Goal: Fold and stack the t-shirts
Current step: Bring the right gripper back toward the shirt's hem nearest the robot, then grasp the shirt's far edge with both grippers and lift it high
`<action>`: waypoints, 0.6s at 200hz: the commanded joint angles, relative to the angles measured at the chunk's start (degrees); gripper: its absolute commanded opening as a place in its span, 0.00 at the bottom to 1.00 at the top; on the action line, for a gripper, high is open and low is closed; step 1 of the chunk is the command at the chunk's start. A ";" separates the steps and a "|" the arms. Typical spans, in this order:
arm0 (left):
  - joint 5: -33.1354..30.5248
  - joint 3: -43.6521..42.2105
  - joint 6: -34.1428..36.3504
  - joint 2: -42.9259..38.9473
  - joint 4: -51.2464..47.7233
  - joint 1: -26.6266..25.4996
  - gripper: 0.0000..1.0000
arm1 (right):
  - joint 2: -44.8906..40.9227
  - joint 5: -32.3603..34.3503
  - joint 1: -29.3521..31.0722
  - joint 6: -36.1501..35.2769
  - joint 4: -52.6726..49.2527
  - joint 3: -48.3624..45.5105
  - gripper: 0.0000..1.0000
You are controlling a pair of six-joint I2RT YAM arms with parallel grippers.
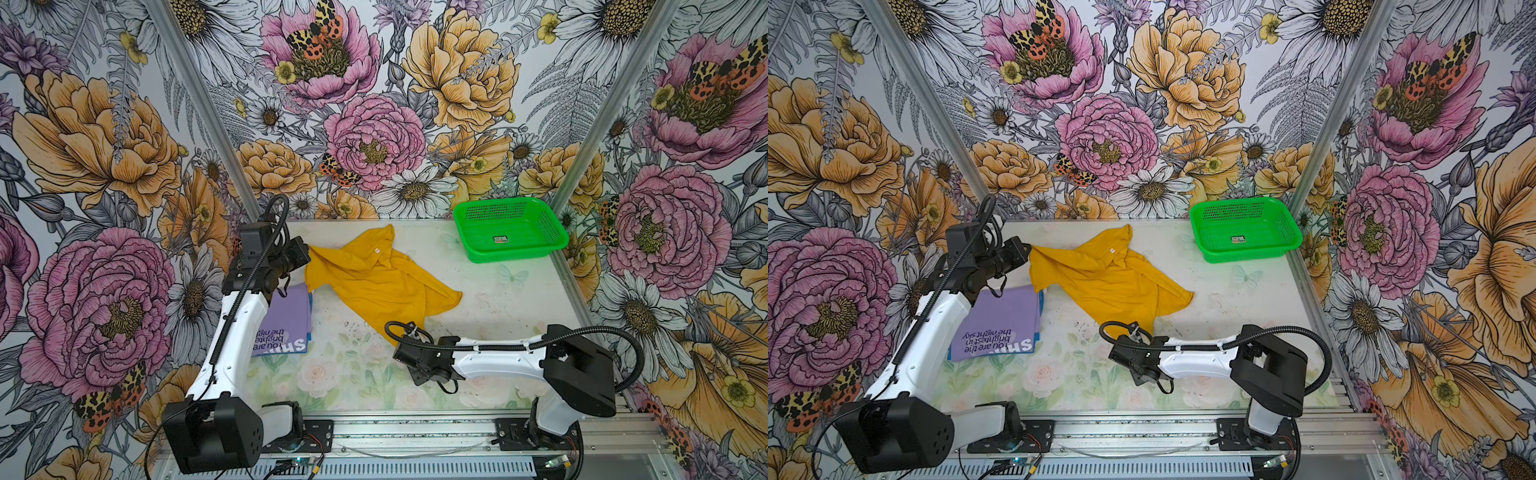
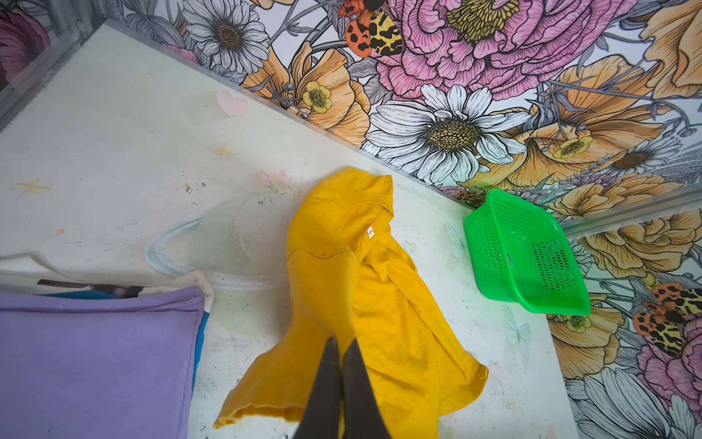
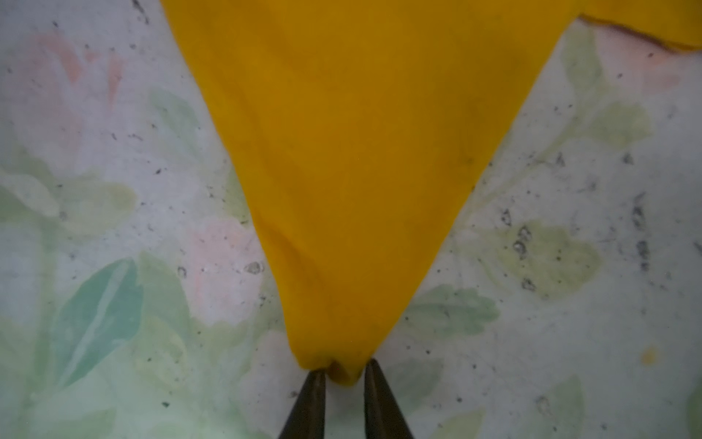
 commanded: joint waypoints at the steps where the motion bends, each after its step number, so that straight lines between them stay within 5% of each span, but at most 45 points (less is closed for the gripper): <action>1: 1.62 0.16 0.33 -1.34 1.64 1.17 0.00 | -2.91 2.04 -1.97 0.45 -0.47 -2.60 0.07; 13: 2.37 0.82 -0.01 -1.20 1.69 1.55 0.00 | -6.94 2.01 -3.60 -0.97 -0.68 -4.42 0.00; 58: 5.29 4.52 -1.17 -0.85 1.45 2.02 0.00 | -24.93 1.14 -10.74 -9.68 -7.57 -5.69 0.00; 120: 10.59 29.75 -12.74 7.36 2.03 1.51 0.00 | -33.31 -0.63 -36.91 -28.03 -18.87 21.44 0.00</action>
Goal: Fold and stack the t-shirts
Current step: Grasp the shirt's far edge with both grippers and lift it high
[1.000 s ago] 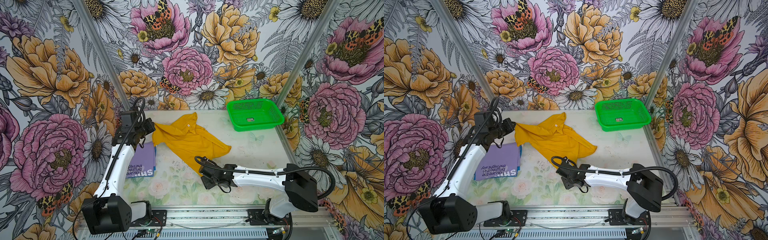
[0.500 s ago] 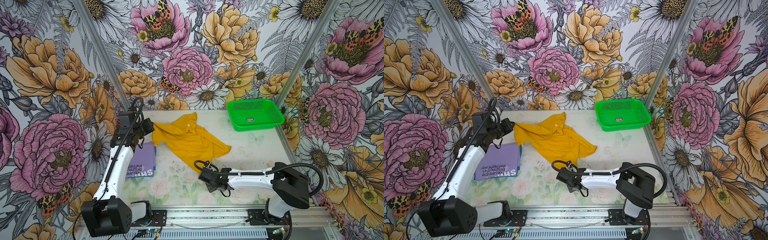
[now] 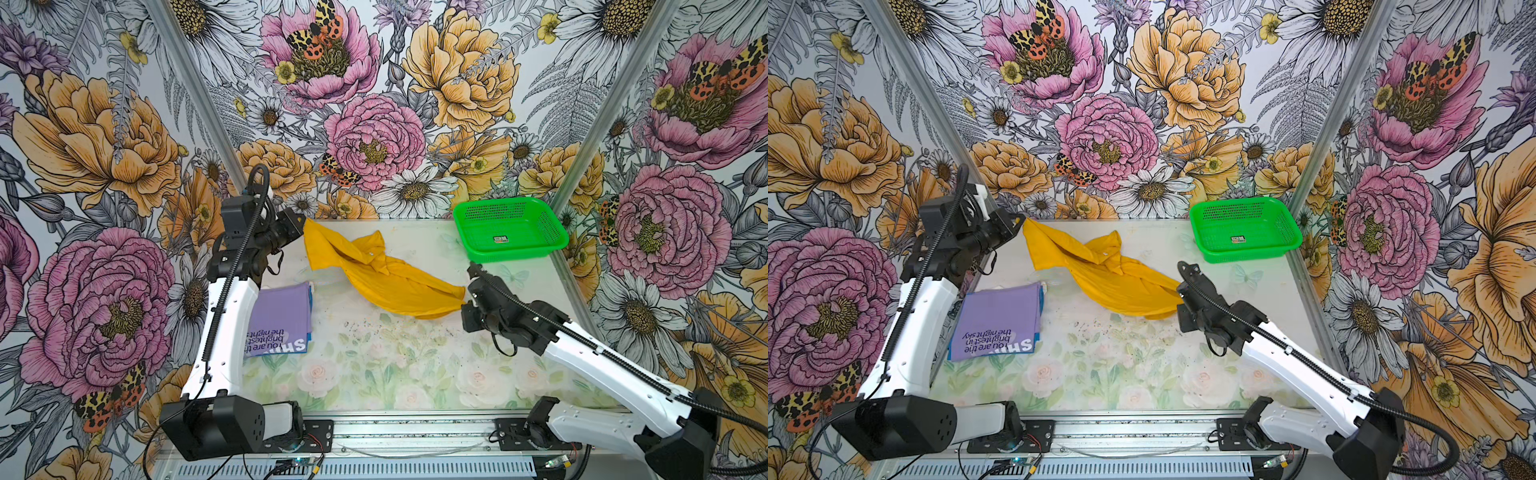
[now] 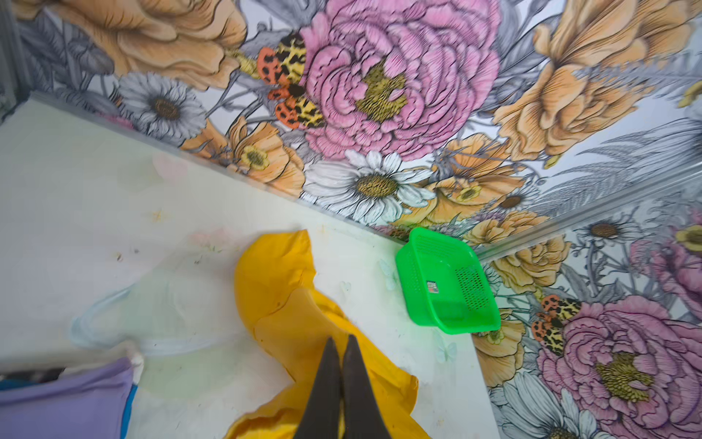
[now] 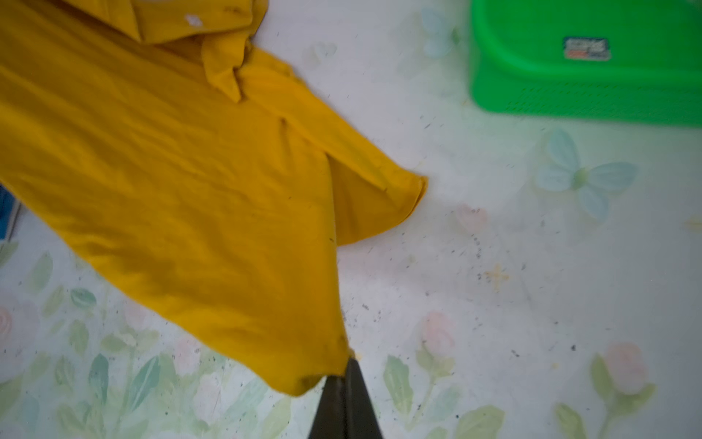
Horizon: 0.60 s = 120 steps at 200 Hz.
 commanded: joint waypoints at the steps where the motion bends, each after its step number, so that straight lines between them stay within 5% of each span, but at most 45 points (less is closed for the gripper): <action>1: 2.44 10.37 -6.61 2.40 2.68 0.61 0.00 | -0.83 -0.12 -8.07 -10.13 -3.86 11.32 0.00; 44: 3.35 27.57 -11.33 11.42 0.88 2.06 0.00 | 8.04 -7.01 -21.74 -17.46 -5.22 33.45 0.00; 76: 5.59 40.76 -12.71 15.25 0.83 2.22 0.00 | 13.64 -10.51 -24.82 -19.93 -6.41 47.28 0.00; 120: 4.66 39.67 -13.02 7.20 1.02 5.72 0.00 | 13.64 -13.39 -24.90 -21.48 -8.48 55.42 0.00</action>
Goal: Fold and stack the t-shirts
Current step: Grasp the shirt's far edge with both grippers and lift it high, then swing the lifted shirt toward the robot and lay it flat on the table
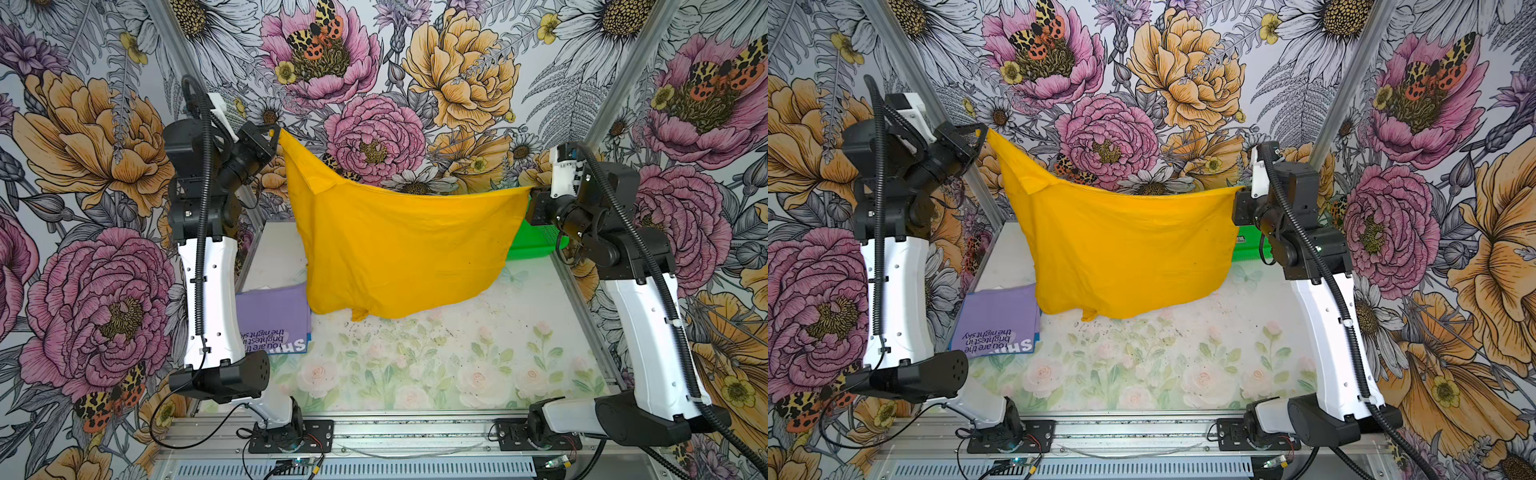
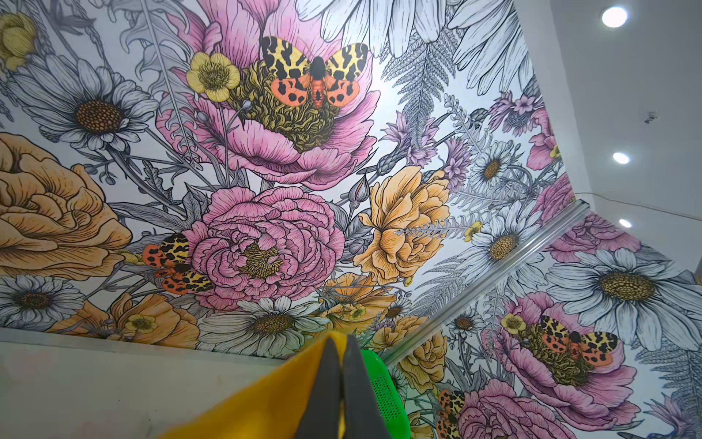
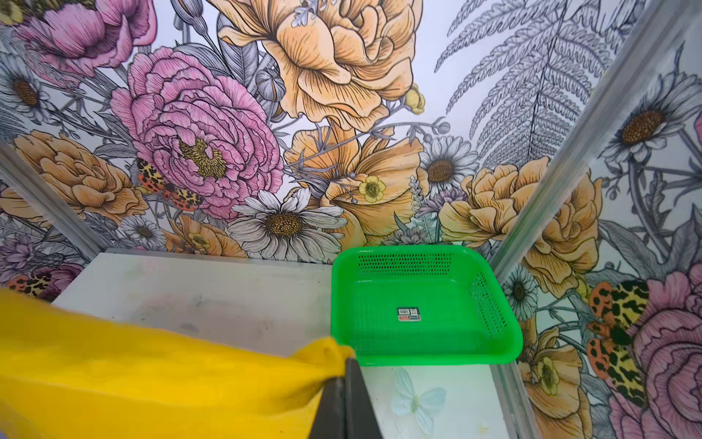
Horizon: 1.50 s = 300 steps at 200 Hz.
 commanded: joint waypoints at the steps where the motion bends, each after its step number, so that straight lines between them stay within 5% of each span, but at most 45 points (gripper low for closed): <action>1: 1.09 -0.06 -1.09 -7.19 1.49 2.35 0.00 | -1.62 -3.01 -0.26 -2.09 -1.82 3.59 0.00; 86: 1.28 -1.99 0.75 -19.79 1.78 4.69 0.00 | -8.71 -4.05 -0.30 -2.49 -2.34 4.64 0.00; 167: -1.46 -3.35 6.60 -32.80 -1.80 5.76 0.00 | -23.85 -19.21 -0.28 -3.78 -4.42 3.63 0.00; 247: 0.89 -4.34 6.34 -31.97 -2.71 4.97 0.00 | -24.18 -7.86 -0.21 0.20 -9.55 2.25 0.00; 278: 2.71 -17.07 4.52 -30.42 4.62 3.85 0.00 | -20.51 -3.30 -0.17 0.06 -9.09 -5.26 0.00; 300: -3.37 -27.60 10.65 -27.65 6.40 -4.77 0.00 | -16.95 -0.26 -0.51 -0.26 -5.55 -13.78 0.00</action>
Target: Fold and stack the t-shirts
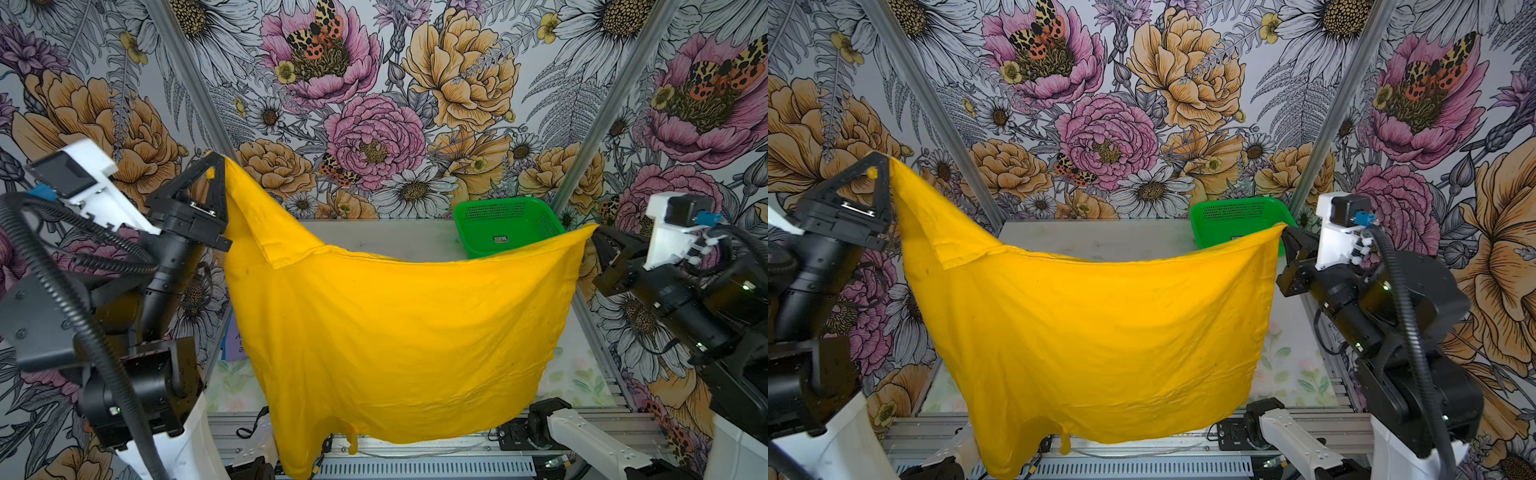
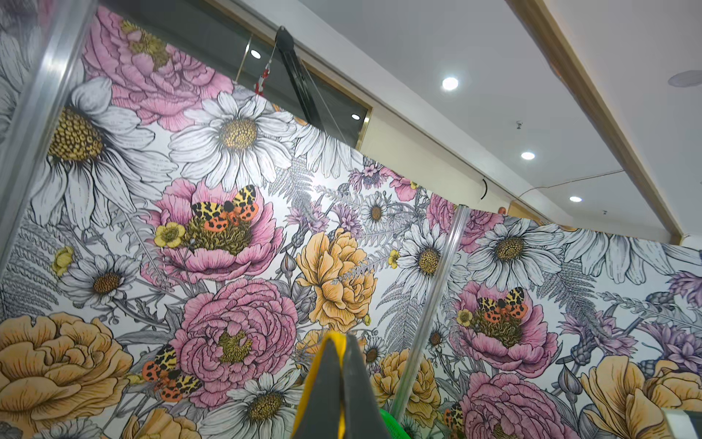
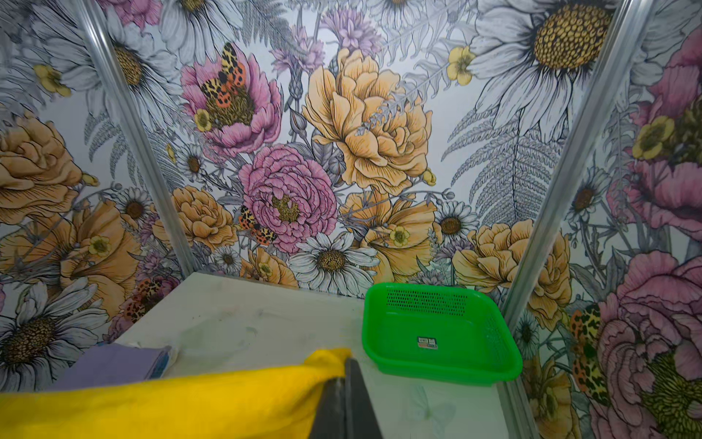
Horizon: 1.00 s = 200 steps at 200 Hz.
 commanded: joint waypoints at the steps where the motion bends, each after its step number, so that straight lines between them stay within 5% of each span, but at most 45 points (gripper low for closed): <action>1: -4.62 -9.08 4.70 5.28 2.02 -7.10 0.00 | 5.32 5.57 -0.58 0.47 2.36 -7.66 0.00; 19: -10.04 -15.22 8.04 11.54 3.32 -13.85 0.00 | 9.57 3.91 -3.29 0.88 7.56 -15.36 0.00; 50: -13.16 -25.25 5.24 26.88 15.04 -16.83 0.00 | 20.44 -1.89 -11.94 4.79 18.93 -26.21 0.00; 87: -11.95 -12.42 4.23 55.08 15.37 -19.04 0.00 | 43.37 3.16 -14.43 7.36 24.55 -23.67 0.00; 116: -12.93 -3.40 3.71 65.49 13.96 -20.24 0.00 | 49.24 7.11 -14.97 6.69 27.34 -21.71 0.00; 159: -11.97 1.65 2.37 70.38 11.79 -20.54 0.00 | 51.35 6.46 -17.84 4.15 27.76 -21.75 0.00; 200: -18.62 -15.33 1.11 56.73 15.45 -22.17 0.00 | 45.51 2.43 -18.57 4.71 29.87 -29.57 0.00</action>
